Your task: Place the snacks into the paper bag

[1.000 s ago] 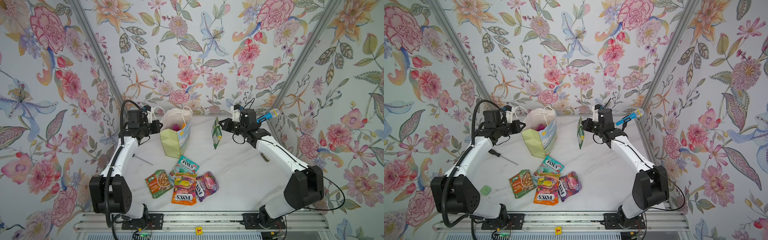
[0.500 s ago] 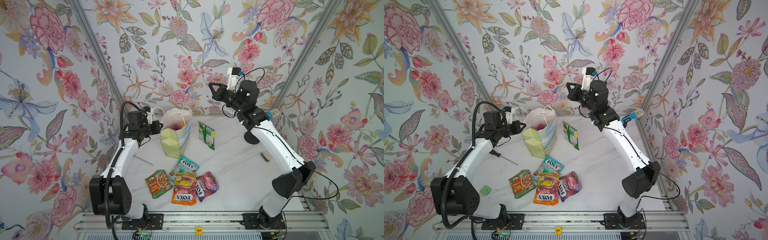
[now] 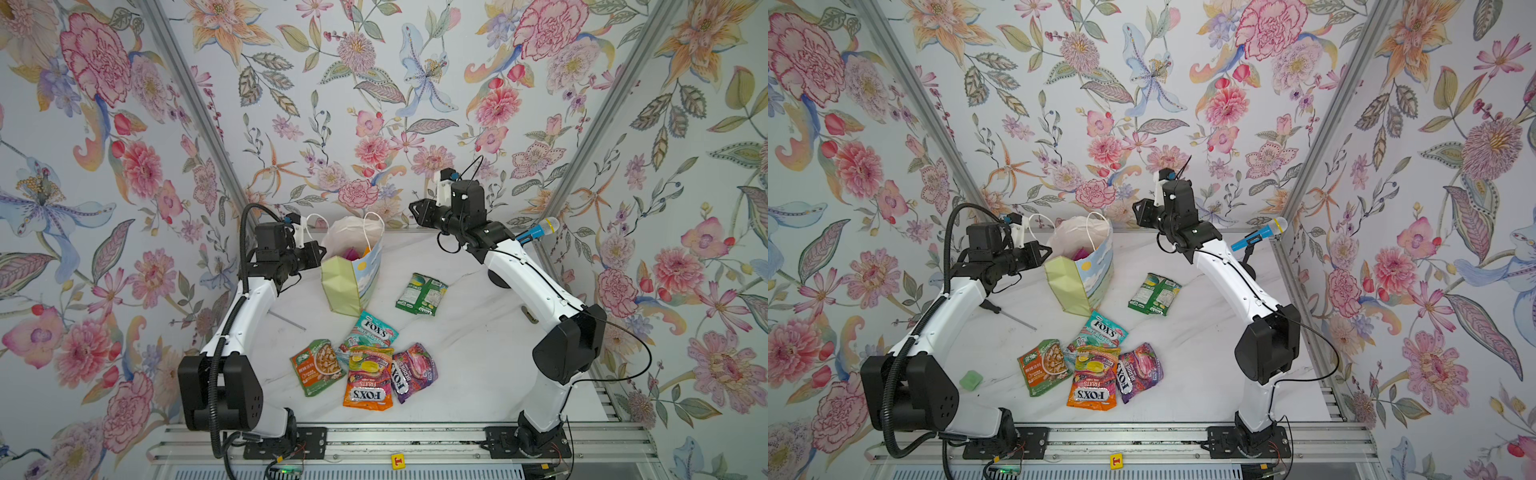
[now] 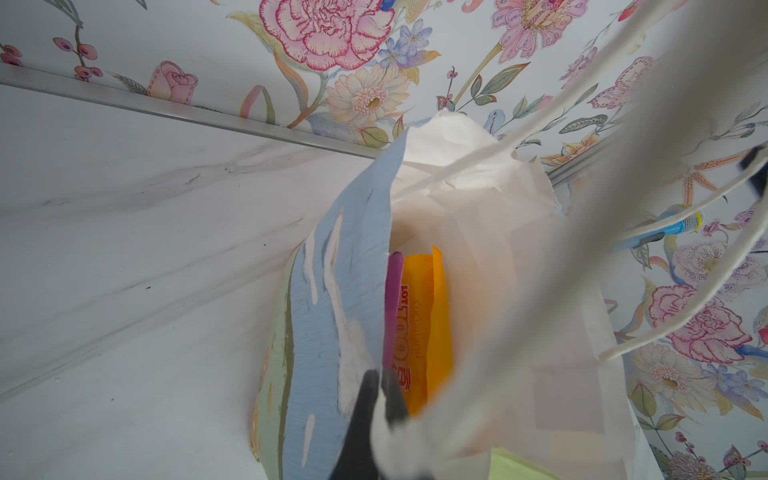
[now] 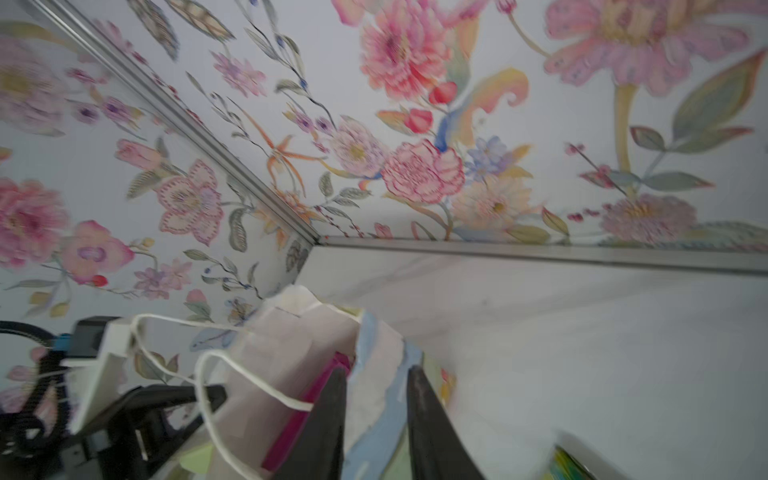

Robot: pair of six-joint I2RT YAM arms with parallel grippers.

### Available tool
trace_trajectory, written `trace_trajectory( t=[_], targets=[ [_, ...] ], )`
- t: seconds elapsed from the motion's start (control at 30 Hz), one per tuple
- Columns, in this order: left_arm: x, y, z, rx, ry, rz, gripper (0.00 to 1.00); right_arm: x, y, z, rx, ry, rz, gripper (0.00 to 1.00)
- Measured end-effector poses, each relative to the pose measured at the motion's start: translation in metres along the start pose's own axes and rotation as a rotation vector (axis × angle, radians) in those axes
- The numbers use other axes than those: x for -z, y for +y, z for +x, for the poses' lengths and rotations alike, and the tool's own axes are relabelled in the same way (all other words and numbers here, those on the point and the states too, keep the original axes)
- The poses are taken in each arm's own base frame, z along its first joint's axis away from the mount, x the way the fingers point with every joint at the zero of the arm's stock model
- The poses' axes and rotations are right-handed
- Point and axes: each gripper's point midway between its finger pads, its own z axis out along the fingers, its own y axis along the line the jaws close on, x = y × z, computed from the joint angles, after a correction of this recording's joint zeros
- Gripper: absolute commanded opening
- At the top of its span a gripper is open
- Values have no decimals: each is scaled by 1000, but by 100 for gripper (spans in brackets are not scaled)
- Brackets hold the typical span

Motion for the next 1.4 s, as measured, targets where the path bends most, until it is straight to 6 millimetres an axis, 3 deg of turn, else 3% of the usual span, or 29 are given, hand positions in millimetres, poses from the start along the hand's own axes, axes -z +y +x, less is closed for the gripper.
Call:
trace_trajectory(
  t=[0.1,0.23,0.37,0.5,0.67,1.0,1.4],
  targets=[
    [0,0,0,0,0,0,0,3,-60,58,-51,120,131,34],
    [0,0,0,0,0,0,0,28,-104,155,-147,282,228,39],
    [0,0,0,0,1,-1,0,60,-121,228,-262,369,258,41],
    [0,0,0,0,1,0,0,74,-122,266,-344,387,250,44],
    [0,0,0,0,1,0,0,74,-124,286,-398,371,224,45],
    [0,0,0,0,1,0,0,49,-134,277,-416,320,181,47],
    [0,0,0,0,1,0,0,31,-146,290,-401,332,188,47]
  ],
)
